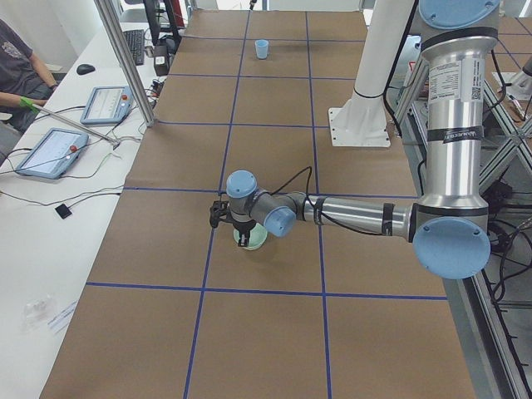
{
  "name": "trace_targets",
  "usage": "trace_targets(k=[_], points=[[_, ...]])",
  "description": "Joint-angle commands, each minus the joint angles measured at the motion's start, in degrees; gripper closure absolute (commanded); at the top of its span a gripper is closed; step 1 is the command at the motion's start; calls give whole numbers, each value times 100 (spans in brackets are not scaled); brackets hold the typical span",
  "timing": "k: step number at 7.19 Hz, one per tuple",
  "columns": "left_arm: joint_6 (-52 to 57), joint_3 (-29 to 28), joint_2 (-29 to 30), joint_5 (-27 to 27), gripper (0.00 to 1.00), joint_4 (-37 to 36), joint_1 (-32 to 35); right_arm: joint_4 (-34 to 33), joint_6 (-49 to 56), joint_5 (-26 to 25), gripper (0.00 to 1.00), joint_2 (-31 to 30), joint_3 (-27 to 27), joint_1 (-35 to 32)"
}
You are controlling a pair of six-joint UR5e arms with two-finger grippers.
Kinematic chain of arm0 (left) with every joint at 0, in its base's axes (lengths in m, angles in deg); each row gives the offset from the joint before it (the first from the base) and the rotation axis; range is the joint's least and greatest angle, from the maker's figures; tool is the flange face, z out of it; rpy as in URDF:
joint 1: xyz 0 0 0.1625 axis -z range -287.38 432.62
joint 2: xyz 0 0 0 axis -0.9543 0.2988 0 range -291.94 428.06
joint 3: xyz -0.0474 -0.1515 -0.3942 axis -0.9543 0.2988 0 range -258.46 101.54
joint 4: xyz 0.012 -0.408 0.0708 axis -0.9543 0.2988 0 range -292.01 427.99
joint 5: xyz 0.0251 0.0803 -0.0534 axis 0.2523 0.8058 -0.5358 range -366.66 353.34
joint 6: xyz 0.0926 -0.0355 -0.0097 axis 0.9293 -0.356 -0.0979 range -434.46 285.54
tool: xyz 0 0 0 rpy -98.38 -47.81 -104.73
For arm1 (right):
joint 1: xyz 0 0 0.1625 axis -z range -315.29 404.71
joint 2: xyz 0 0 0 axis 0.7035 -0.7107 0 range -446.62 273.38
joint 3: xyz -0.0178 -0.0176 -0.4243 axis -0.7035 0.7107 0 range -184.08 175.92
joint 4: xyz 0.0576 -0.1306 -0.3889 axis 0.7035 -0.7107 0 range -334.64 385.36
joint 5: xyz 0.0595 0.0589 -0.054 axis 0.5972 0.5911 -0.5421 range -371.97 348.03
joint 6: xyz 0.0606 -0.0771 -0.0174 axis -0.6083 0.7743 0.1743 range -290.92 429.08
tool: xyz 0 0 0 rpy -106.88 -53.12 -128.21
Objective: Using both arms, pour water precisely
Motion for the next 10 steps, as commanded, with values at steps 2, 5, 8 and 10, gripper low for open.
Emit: trace_targets(k=[2, 5, 8, 10], points=[[794, 786, -43, -589, 0, -114, 1088, -318, 77, 41, 1, 1, 44, 44], [3306, 718, 105, -502, 0, -1902, 2055, -1788, 1169, -20, 1, 227, 150, -192], [3420, 51, 150, -580, 0, -2136, 2189, -3893, 2843, -29, 1, 774, 124, -536], [3367, -239, 159, -589, 0, -2127, 2189, -3949, 2846, 163, 1, 687, 141, -537]])
